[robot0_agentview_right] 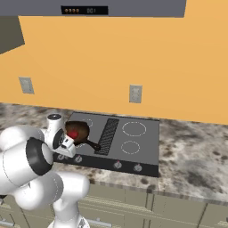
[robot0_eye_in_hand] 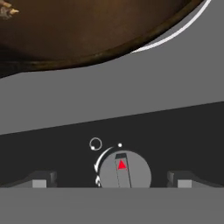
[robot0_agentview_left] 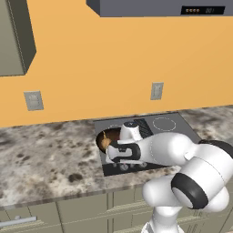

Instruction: Place the pan on the front left burner on the stove. Then place the tomato and the onion in the pan and turn on the front left burner.

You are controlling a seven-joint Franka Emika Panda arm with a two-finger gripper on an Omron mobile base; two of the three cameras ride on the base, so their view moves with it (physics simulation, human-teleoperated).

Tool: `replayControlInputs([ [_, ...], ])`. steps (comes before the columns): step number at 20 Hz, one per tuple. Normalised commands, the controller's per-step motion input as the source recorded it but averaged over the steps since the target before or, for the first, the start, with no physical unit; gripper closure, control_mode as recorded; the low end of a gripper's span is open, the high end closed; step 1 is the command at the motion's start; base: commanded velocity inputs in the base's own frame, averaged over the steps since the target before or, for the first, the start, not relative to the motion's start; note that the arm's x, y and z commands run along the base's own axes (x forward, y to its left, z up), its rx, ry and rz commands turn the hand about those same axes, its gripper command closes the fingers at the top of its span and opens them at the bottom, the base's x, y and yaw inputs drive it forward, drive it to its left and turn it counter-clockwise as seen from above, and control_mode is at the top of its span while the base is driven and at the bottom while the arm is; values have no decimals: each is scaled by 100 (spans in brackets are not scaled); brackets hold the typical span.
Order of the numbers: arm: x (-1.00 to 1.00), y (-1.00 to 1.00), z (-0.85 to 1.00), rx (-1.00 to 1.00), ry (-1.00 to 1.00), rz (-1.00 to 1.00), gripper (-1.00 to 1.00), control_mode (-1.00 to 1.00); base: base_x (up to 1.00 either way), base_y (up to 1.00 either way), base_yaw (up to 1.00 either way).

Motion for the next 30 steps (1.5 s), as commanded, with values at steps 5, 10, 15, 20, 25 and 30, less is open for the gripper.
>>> replayControlInputs([
  [5,0,-1,-2,0,0,0,-100,-100,0,0,0],
  [10,-13,-2,0,0,0,0,-100,-100,0,0,0],
  [15,-6,-16,0,0,0,-1,-100,-100,0,0,0],
  [20,1,-4,-3,0,0,0,-100,-100,0,0,0],
  [25,6,1,-17,0,0,0,-100,-100,0,0,0],
  [30,20,9,-4,0,2,-1,-100,-100,0,0,0],
])
